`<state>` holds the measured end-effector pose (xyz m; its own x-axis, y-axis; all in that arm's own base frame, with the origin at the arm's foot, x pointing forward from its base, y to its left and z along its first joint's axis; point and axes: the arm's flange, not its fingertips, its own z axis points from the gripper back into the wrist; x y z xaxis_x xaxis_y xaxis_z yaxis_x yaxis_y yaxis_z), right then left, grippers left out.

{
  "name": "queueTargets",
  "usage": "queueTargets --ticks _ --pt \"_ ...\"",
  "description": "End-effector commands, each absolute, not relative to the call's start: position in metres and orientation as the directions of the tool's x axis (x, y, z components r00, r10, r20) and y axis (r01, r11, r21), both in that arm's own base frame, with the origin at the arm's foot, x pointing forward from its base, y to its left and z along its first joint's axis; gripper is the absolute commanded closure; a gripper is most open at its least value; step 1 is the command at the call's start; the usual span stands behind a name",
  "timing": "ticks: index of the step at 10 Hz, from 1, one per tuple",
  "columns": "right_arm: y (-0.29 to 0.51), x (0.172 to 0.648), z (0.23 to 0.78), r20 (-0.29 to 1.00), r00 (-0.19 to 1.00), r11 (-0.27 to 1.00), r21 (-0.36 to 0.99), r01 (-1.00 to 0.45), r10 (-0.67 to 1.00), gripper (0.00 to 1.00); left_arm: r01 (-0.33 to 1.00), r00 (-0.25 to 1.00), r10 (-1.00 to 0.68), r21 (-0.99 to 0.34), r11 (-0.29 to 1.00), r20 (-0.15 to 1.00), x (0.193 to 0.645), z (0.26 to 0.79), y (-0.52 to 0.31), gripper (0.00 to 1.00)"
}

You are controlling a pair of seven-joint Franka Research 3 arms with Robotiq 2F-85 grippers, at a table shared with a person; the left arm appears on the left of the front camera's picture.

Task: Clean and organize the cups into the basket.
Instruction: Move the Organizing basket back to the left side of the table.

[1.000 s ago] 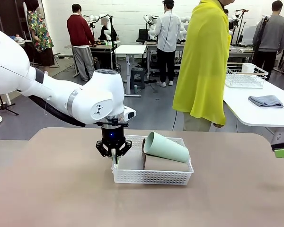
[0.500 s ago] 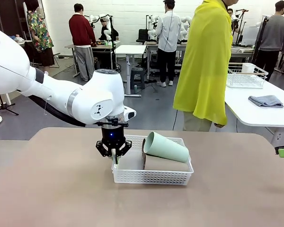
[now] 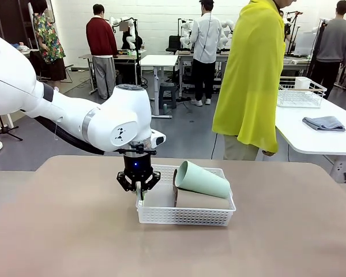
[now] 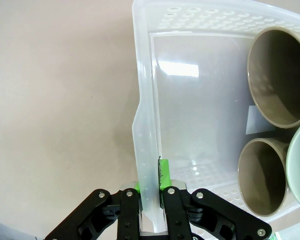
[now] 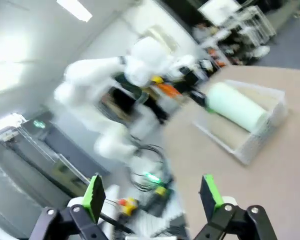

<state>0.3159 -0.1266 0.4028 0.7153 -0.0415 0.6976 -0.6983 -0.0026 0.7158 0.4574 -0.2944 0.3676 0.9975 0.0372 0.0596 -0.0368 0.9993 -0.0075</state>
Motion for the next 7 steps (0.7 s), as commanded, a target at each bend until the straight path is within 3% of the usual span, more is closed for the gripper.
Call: queueTargets --ticks 1,2,4,7 --pt "-0.157 0.325 0.403 0.552 0.831 -0.098 0.825 -0.557 -0.068 0.00 -0.038 0.997 0.039 -0.013 0.999 0.066 0.457 0.370 -0.296 1.00" --pt "-0.170 0.322 0.401 0.489 0.871 -0.085 0.867 -0.491 -0.045 0.00 -0.038 0.997 0.039 -0.013 0.999 0.066 0.457 0.370 -0.296 1.00" --pt "-0.200 0.312 0.396 0.341 0.937 0.063 0.940 -0.337 -0.079 0.00 -0.038 0.997 0.039 -0.013 0.999 0.066 0.457 0.370 -0.296 1.00" --pt "-0.217 0.299 0.401 0.277 0.957 0.186 0.948 -0.259 -0.082 0.00 -0.038 0.997 0.039 -0.013 0.999 0.066 0.457 0.370 -0.296 1.00"
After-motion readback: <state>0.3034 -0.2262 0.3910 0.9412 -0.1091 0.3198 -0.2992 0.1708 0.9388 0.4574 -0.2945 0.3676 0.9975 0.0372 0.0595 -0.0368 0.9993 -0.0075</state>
